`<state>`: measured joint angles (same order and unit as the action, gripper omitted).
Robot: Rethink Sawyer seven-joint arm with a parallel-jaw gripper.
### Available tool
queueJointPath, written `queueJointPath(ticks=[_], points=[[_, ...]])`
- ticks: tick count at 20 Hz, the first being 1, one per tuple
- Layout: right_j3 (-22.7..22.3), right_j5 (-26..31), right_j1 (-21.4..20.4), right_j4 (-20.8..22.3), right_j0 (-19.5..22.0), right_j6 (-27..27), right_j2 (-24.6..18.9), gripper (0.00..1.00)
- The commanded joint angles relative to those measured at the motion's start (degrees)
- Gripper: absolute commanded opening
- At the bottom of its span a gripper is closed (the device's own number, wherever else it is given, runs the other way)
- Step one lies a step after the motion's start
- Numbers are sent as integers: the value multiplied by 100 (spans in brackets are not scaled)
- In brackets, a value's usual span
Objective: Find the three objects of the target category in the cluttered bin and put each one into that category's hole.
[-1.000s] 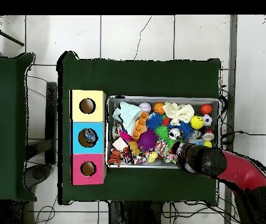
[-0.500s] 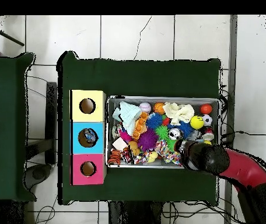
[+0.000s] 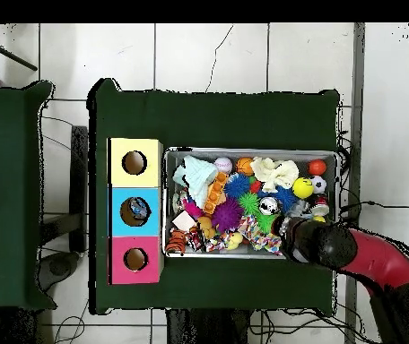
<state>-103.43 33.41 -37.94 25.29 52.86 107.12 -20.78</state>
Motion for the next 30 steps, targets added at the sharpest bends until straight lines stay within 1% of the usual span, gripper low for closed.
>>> queueJointPath(ticks=[1,4,7,15,22,25,30], points=[[553,882,-4,305,58,-1388,-476,0],[673,985,-79,391,-5,-1332,-402,0],[875,1105,-114,529,-186,-1116,-188,0],[1003,932,-90,777,-258,-925,-56,0],[1296,816,227,944,-232,-931,-114,0],[1222,526,363,1050,-171,-867,-137,0],[1163,310,465,1164,-76,-880,-202,0]])
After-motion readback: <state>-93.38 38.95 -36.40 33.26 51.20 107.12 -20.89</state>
